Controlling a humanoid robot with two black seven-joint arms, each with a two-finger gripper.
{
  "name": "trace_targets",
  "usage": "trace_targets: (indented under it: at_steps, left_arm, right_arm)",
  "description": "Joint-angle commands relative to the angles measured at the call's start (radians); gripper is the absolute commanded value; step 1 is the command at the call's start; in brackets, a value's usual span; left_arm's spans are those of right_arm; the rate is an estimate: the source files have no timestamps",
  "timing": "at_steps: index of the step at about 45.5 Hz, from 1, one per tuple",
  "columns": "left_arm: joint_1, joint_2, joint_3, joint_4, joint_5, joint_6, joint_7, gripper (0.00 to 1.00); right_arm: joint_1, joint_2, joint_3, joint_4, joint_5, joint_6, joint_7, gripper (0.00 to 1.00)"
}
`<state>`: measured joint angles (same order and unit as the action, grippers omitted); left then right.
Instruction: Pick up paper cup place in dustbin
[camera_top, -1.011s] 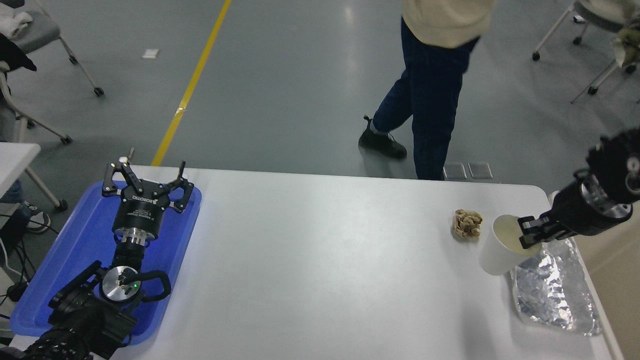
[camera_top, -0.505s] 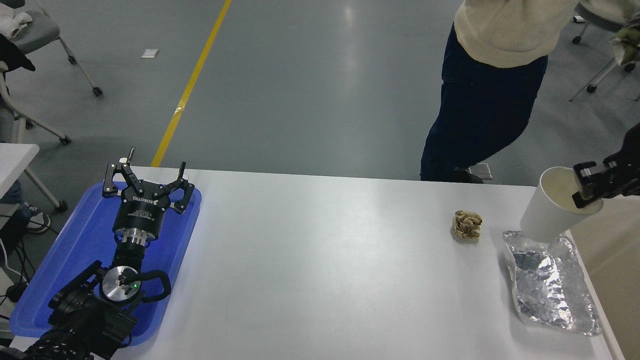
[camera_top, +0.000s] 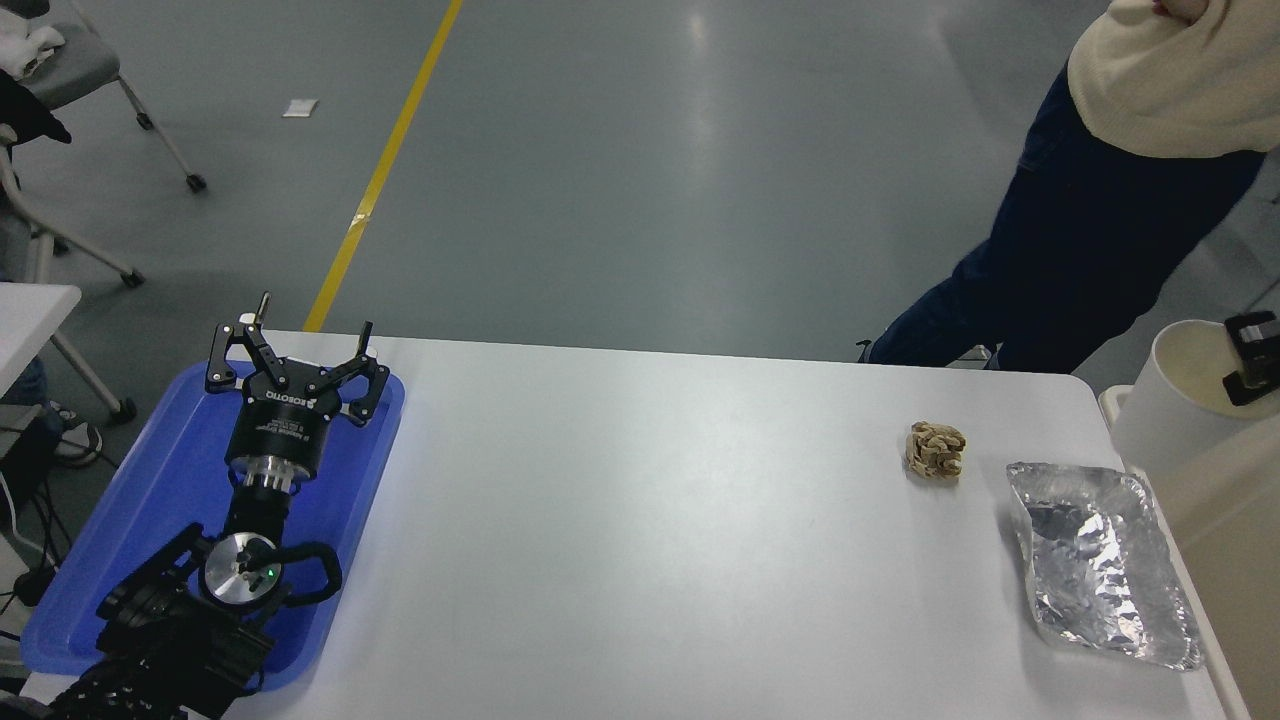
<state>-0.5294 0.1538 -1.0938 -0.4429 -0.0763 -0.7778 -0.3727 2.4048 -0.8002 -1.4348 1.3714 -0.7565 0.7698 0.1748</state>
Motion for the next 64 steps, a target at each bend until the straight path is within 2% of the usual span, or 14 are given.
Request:
trace_targets:
  at_steps: [1, 11, 22, 29, 37, 42, 49, 56, 64]
  left_arm:
    - [0.000, 0.000, 0.000, 0.000, 0.000, 0.000, 0.000, 1.00]
    - [0.000, 0.000, 0.000, 0.000, 0.000, 0.000, 0.000, 1.00]
    - [0.000, 0.000, 0.000, 0.001, 0.000, 0.000, 0.000, 1.00]
    - [0.000, 0.000, 0.000, 0.001, 0.000, 0.000, 0.000, 1.00]
    - [0.000, 0.000, 0.000, 0.001, 0.000, 0.000, 0.000, 1.00]
    - [0.000, 0.000, 0.000, 0.001, 0.000, 0.000, 0.000, 1.00]
    - [0.000, 0.000, 0.000, 0.001, 0.000, 0.000, 0.000, 1.00]
    - [0.000, 0.000, 0.000, 0.001, 0.000, 0.000, -0.002, 1.00]
    - [0.000, 0.000, 0.000, 0.003, 0.000, 0.000, -0.002, 1.00]
  right_arm:
    - [-0.206, -0.180, 0.052, -0.334, -0.057, -0.009, 0.000, 0.00]
    - [-0.591, -0.257, 0.312, -0.649, -0.057, -0.063, 0.005, 0.00]
    - [-1.013, -0.240, 0.557, -0.939, -0.038, -0.165, 0.020, 0.00]
    - [-1.341, -0.156, 0.726, -1.089, 0.008, -0.280, 0.025, 0.00]
    - [-1.633, -0.010, 0.850, -1.288, 0.147, -0.348, 0.025, 0.00]
    - [-1.714, 0.059, 0.858, -1.321, 0.244, -0.418, 0.015, 0.00]
    - [-1.779, 0.144, 0.860, -1.322, 0.318, -0.507, 0.008, 0.00]
    - [-1.843, 0.202, 0.867, -1.319, 0.361, -0.615, 0.009, 0.00]
    - [-1.872, 0.228, 0.921, -1.315, 0.362, -0.627, 0.009, 0.00]
